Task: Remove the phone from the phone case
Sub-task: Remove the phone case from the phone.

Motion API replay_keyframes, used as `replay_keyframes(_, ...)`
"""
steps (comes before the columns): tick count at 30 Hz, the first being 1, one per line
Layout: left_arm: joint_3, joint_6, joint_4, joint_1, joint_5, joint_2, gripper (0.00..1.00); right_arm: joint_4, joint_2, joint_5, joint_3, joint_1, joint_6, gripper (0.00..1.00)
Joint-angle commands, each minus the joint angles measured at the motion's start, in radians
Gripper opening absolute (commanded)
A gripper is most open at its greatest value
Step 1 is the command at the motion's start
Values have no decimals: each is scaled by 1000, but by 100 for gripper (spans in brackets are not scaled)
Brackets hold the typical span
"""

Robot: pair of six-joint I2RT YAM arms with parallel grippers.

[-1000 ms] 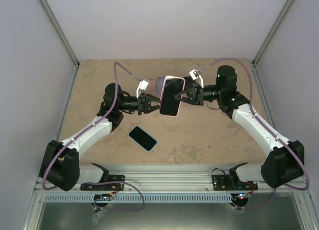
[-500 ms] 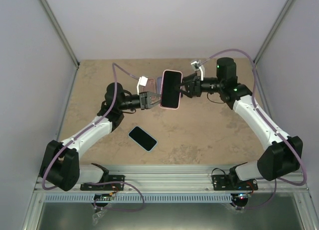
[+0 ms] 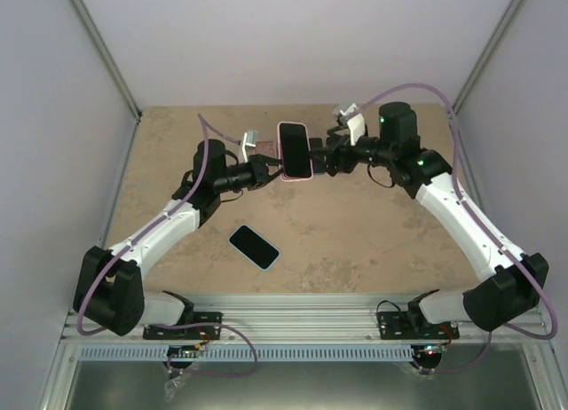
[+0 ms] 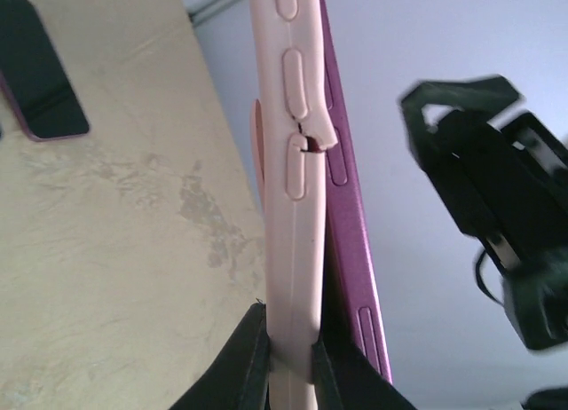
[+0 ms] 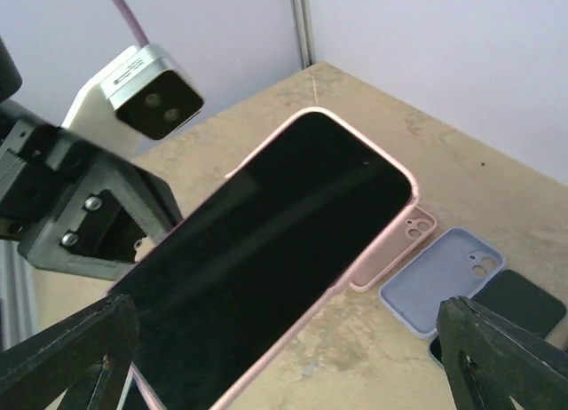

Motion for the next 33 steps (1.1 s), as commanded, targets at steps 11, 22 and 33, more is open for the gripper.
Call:
replay_keyframes(11,38,-61,-20,7,-81,29,0,-12,-18,425,4,259,-355,87)
replay_keyframes(22,20,-100,4,16,-80,27,0,36,19,611,-38,418,-451,77)
replay_keyframes(33,10,-119,28,18,-66,16,0,126,45,841,-90,499,-563,65)
